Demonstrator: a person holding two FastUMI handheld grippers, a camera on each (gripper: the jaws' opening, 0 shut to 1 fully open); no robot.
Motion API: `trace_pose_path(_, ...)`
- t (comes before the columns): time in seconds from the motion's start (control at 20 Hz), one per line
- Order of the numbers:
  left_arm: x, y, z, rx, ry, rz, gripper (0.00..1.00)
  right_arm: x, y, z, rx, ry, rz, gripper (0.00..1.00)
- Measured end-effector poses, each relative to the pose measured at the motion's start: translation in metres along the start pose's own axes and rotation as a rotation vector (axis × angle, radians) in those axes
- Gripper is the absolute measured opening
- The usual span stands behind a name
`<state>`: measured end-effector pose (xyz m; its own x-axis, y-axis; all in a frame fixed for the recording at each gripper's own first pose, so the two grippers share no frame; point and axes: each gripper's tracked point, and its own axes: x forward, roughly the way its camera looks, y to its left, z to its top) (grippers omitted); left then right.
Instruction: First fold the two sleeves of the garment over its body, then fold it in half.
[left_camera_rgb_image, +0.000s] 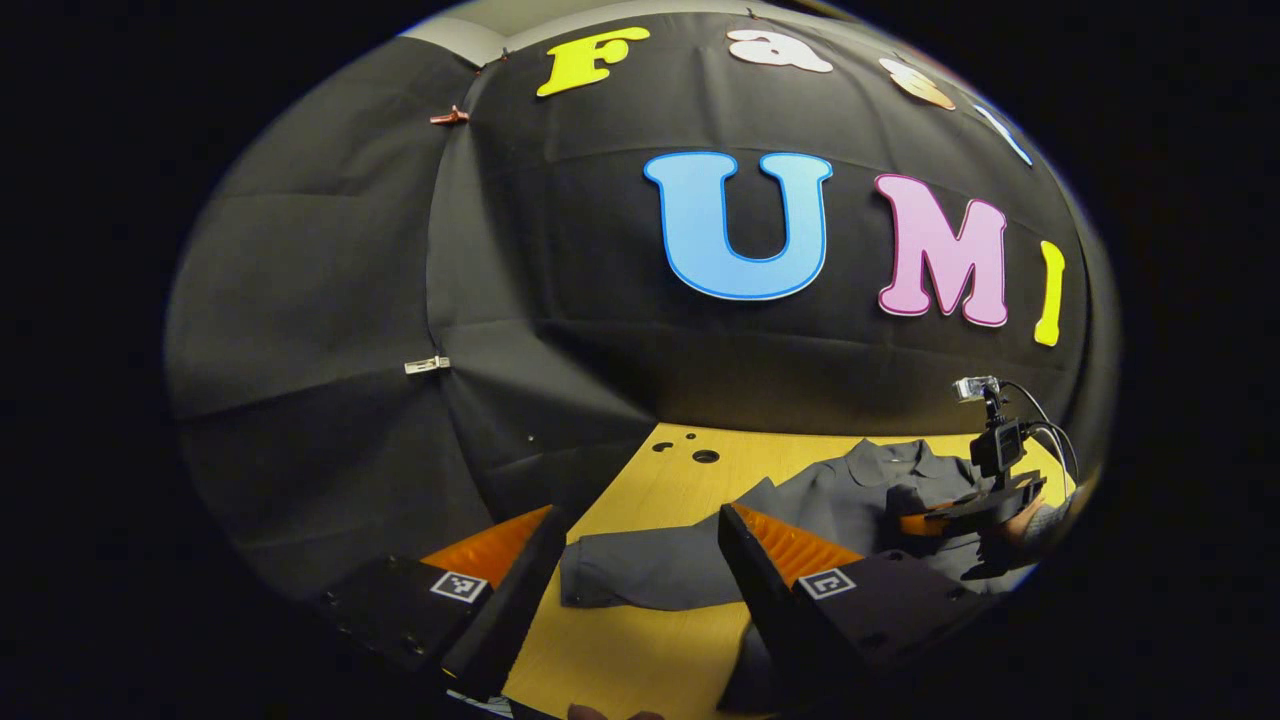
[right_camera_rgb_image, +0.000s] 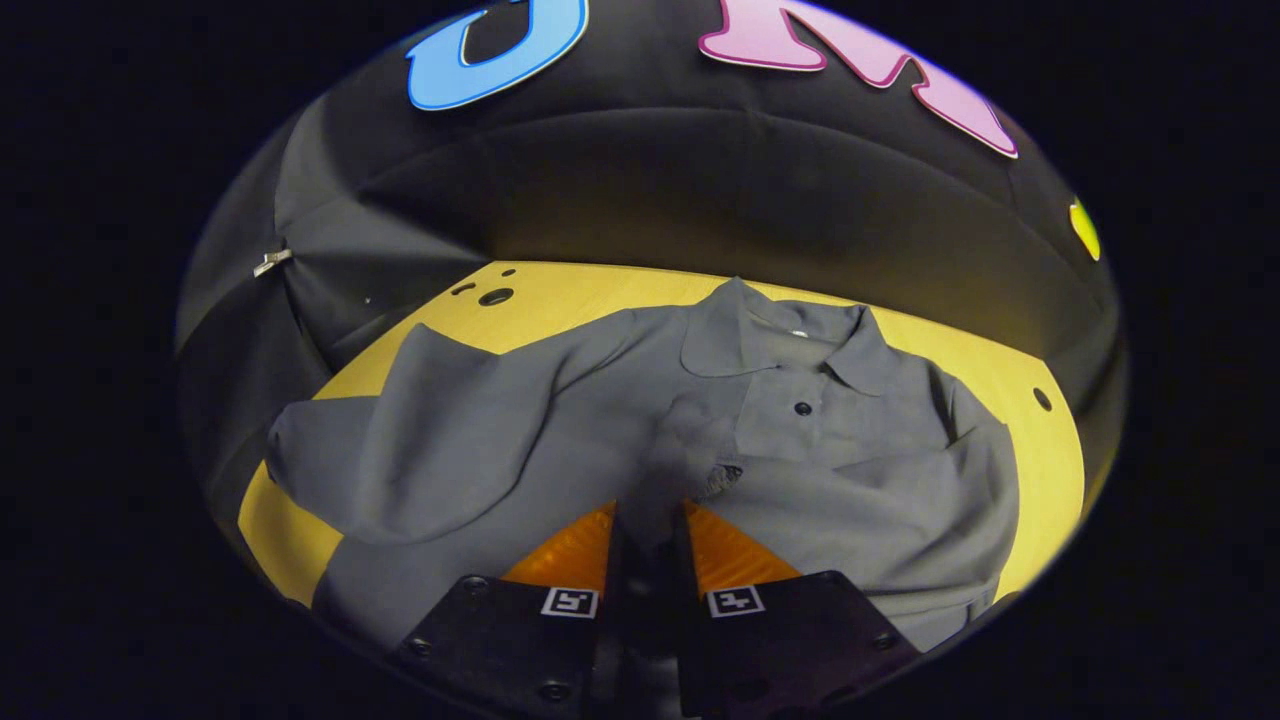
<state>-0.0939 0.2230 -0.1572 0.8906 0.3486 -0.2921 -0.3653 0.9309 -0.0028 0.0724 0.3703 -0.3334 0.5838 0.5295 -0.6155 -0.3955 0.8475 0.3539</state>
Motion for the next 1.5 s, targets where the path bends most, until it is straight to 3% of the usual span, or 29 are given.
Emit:
trace_pose_path(0.05,0.002,-0.003,-0.005,-0.008,0.006,-0.002,0.97,-0.002,0.007,0.001,0.01,0.0,0.021,0.28)
trace_pose_path(0.1,0.004,-0.004,-0.007,-0.011,0.01,-0.002,0.97,-0.003,0.014,0.001,0.015,-0.001,0.041,0.25)
trace_pose_path(0.15,0.007,-0.007,-0.009,-0.01,0.011,-0.004,0.97,-0.003,0.02,-0.001,0.018,0.006,0.061,0.31)
trace_pose_path(0.2,0.009,-0.008,-0.009,-0.006,0.009,-0.006,0.97,-0.004,0.026,-0.003,0.018,0.015,0.078,0.55)
trace_pose_path(0.3,0.014,-0.01,-0.016,0.007,0.013,-0.012,0.97,-0.01,0.046,-0.004,0.041,0.026,0.141,0.62)
trace_pose_path(0.45,0.022,-0.013,-0.031,-0.008,0.031,-0.035,0.97,-0.025,0.07,0.004,0.071,0.004,0.221,0.62)
trace_pose_path(0.7,0.044,0.002,-0.059,0.052,0.064,-0.005,0.97,-0.056,0.075,0.007,0.036,-0.012,0.233,0.9)
trace_pose_path(0.85,0.062,0.017,-0.076,0.07,0.086,0.02,0.97,-0.083,0.07,0.01,0.005,-0.028,0.231,0.94)
trace_pose_path(1.15,0.099,0.048,-0.118,0.011,0.189,0.113,0.97,-0.139,0.034,0.017,-0.041,-0.069,0.183,0.98)
trace_pose_path(1.5,0.136,0.061,-0.153,0.004,0.28,0.118,0.97,-0.195,-0.02,0.002,-0.05,-0.095,0.099,0.98)
